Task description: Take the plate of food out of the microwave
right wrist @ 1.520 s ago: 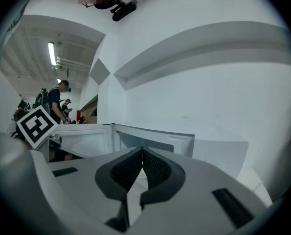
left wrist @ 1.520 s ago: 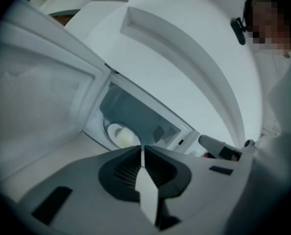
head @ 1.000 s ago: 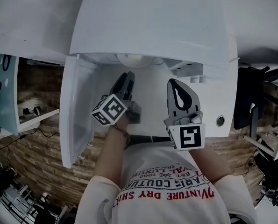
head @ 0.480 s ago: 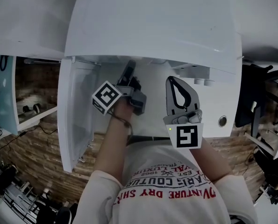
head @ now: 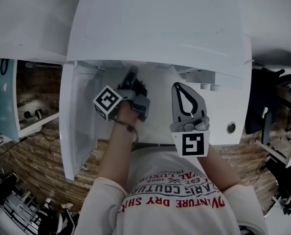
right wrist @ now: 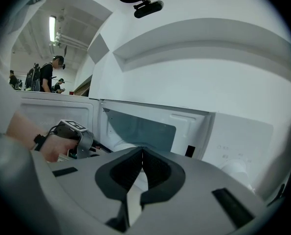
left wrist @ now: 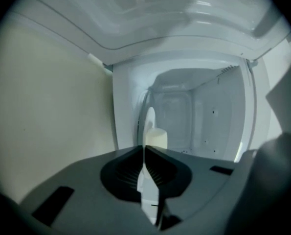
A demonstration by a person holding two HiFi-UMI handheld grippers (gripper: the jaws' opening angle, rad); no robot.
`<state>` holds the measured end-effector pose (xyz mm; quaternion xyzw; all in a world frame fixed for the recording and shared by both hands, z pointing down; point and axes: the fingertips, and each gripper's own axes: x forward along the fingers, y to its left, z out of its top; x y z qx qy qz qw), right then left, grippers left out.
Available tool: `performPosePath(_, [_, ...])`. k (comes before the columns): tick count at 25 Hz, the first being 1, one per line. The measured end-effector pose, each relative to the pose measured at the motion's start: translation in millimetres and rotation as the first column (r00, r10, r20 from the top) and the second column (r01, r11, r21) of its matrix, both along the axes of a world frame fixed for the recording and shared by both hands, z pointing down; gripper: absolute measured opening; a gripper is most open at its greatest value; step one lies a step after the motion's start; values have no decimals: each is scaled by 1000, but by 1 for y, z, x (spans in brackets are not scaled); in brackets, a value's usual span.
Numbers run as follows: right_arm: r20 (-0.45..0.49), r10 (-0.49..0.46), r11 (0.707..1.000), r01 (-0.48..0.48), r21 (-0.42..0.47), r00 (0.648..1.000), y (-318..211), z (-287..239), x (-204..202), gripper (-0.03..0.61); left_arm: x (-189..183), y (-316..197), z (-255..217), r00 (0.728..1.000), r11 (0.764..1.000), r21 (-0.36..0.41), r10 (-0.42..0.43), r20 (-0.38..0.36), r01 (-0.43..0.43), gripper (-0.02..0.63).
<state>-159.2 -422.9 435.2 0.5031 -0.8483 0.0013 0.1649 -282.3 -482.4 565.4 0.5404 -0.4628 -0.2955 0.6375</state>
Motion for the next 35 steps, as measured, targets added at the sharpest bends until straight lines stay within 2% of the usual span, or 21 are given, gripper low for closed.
performPosePath(3, [-8,11,1000,-11,-17,1000,2,2,5,12,1,0,-11,1000,998,59,5,1,-5,16])
performPosePath(6, [-12,11,1000,-11,-9,1000,3,1,8,12,3,1,-16,1000,996,83,17,10,-18,17])
performPosePath(12, [-22,10,1000,-10,-2,1000,12,0,13,12,5,15,-28,998,990,142,4,-62,5,15])
performPosePath(22, [7,63,998,-63,-5,998,27,-8,21,12,16,58,-86,997,965,252,69,15,-71,15])
performPosePath(31, [5,115,993,-115,34,993,50,-30,27,12,17,112,-122,993,950,288,116,21,-117,14])
performPosePath(35, [48,131,989,-134,55,990,59,-43,25,12,13,137,-136,991,949,289,133,4,-128,14])
